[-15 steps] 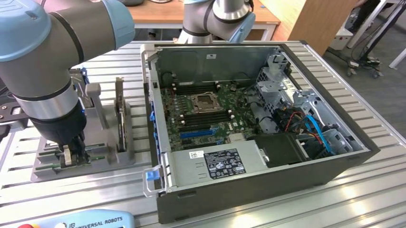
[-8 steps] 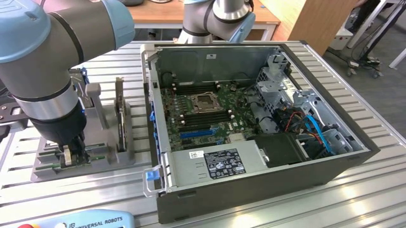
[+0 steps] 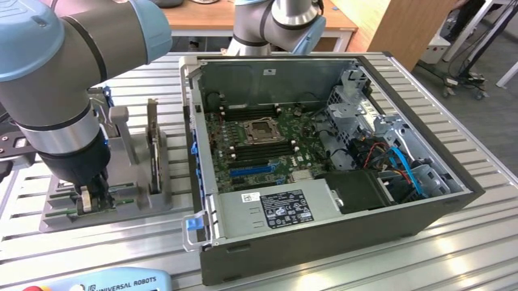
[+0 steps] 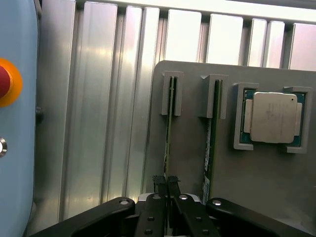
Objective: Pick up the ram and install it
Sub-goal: 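Pick up the ram and move it above insertion slot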
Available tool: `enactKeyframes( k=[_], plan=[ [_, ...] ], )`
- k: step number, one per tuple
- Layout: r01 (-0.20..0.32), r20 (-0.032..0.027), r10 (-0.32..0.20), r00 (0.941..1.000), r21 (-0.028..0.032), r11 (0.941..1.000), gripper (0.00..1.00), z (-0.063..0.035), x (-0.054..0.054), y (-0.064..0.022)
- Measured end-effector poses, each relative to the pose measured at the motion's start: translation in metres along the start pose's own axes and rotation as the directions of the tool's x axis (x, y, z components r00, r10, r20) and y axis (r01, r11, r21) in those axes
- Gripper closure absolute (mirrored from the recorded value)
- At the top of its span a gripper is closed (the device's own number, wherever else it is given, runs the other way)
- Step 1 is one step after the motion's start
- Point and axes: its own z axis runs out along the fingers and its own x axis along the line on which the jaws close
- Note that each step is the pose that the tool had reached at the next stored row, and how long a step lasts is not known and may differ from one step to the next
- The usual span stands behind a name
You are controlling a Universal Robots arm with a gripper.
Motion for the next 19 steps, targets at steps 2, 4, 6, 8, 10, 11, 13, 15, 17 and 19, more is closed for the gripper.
enactKeyframes(
  k=[2, 4, 6, 8, 10, 11, 13, 15, 17, 19],
  plan=[
    [0.0, -0.0001, 0.0, 1.0, 0.0, 1.0, 0.87, 0.0, 0.0, 0.0],
    [0.0, 0.0, 0.0, 1.0, 0.0, 1.0, 0.87, 0.0, 0.0, 0.0],
    [0.0, -0.0001, 0.0, 1.0, 0.0, 1.0, 0.87, 0.0, 0.0001, 0.0],
    [0.0, -0.0001, 0.0, 1.0, 0.0, 1.0, 0.88, 0.0, 0.0, 0.0],
    [0.0, -0.0001, 0.0, 1.0, 0.0, 1.0, 0.88, 0.0, 0.0, 0.0],
    [0.0, -0.0001, 0.0, 1.0, 0.0, 1.0, 0.88, 0.0, 0.0, 0.0],
    [0.0, 0.0, 0.0, 1.0, -0.0005, 1.0, 0.88, -0.0003, 0.0, -0.0001],
    [0.0, 0.0, 0.0, 1.0, -0.0012, 1.0, 0.88, -0.0009, 0.0001, -0.0003],
    [0.0, 0.0001, 0.0, 1.0, -0.0021, 1.0, 0.88, -0.0019, 0.0001, -0.0006],
    [0.0, 0.0002, 0.0, 1.0, -0.0026, 1.0, 0.88, -0.0026, 0.0001, -0.0008]
  ],
)
